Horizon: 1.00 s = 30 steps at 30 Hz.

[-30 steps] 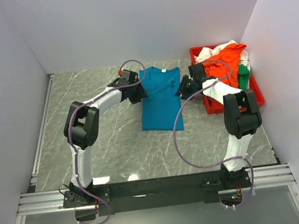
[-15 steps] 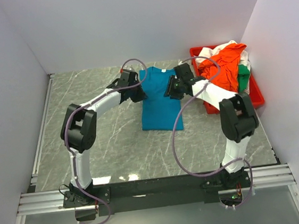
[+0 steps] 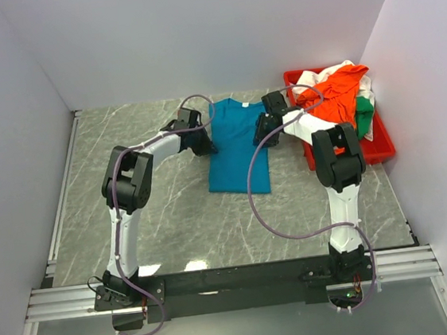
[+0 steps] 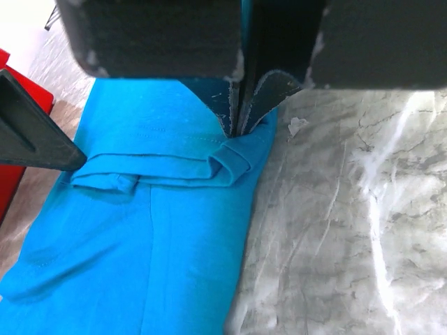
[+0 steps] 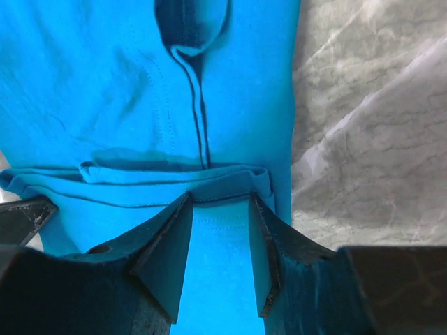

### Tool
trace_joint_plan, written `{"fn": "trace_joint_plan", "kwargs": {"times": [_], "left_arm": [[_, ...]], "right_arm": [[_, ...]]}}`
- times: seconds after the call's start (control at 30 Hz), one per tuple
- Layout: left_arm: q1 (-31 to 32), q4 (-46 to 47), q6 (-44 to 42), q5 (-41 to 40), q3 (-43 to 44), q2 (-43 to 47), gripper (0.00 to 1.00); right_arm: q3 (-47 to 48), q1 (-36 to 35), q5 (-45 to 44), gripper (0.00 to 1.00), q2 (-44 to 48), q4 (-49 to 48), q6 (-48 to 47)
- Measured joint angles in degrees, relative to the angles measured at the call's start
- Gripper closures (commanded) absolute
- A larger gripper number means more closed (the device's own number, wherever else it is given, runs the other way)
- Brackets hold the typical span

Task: Fold and stack the t-shirts
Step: Fold the tshirt

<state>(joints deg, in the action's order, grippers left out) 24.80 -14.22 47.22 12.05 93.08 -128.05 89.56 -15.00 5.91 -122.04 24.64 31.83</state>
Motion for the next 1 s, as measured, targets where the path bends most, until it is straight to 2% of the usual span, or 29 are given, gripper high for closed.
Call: {"fn": "trace_joint_plan", "kwargs": {"times": [0.23, 0.5, 0.8, 1.0], "left_arm": [[0.0, 3.8, 0.9, 0.3, -3.5, 1.3, 0.96], [1.1, 7.5, 3.6, -1.0, -18.0, 10.6, 0.97], [4.6, 10.8, 6.4, -4.5, -39.1, 26.4, 0.96], [6.8, 11.9, 8.5, -6.1, -51.1, 36.9, 0.91]], "right_arm": [[0.5, -0.6, -2.3, 0.54, -0.1, 0.6, -1.5], [-1.4, -4.6, -6.1, 0.54, 0.9, -0.5, -3.2], [-18.6, -13.4, -6.6, 0.54, 12.1, -6.7, -2.6], [-27.9, -18.4, -5.3, 0.54, 18.9, -9.6, -1.1]]}}
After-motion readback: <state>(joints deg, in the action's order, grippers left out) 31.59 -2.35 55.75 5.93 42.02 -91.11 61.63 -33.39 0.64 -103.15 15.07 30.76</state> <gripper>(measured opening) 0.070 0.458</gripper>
